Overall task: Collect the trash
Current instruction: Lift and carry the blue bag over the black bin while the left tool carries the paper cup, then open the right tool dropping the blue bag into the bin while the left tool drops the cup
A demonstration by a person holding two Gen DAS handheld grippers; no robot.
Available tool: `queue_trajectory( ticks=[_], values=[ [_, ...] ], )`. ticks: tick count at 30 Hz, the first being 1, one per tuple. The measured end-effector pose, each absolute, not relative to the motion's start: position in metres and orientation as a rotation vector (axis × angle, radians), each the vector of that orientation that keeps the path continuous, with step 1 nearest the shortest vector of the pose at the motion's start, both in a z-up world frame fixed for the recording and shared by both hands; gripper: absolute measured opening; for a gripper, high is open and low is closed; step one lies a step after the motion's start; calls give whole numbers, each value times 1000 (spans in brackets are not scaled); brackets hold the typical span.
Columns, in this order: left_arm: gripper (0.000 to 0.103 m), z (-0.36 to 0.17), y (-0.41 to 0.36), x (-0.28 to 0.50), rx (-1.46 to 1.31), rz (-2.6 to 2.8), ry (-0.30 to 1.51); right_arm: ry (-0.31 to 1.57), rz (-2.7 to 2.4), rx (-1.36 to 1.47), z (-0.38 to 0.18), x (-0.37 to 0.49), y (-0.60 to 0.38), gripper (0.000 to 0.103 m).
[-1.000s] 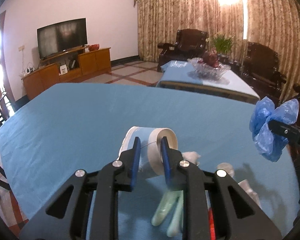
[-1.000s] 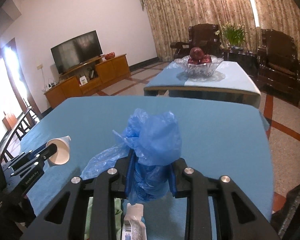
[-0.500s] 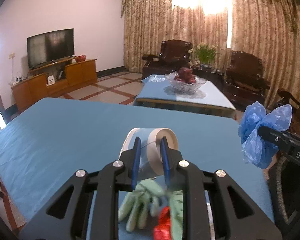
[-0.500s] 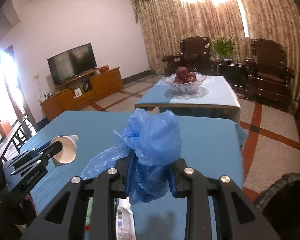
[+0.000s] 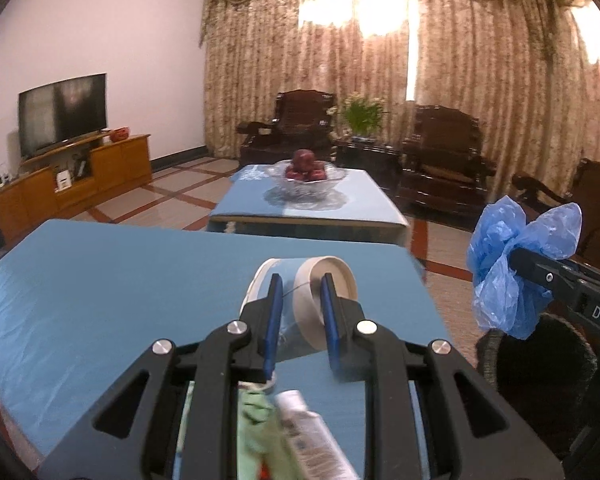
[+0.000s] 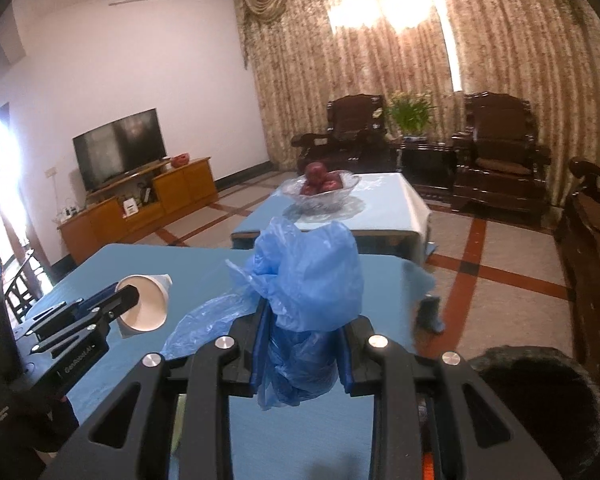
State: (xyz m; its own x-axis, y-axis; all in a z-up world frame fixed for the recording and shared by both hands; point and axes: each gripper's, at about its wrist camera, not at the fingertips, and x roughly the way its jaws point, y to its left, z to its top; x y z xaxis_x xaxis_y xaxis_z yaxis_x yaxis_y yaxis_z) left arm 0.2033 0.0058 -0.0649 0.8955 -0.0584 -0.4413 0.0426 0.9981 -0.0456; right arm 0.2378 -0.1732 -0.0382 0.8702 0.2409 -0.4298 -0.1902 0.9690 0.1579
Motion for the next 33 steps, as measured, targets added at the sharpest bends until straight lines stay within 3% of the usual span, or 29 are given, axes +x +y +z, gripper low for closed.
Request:
queue_trajectory(
  ticks=[16, 33],
  values=[
    [18, -59, -101, 203, -2, -264, 454, 416, 30, 139, -18, 191, -264, 28],
    [18, -72, -208, 192, 36, -489, 481, 453, -190, 157, -41, 149, -365, 28]
  ],
)
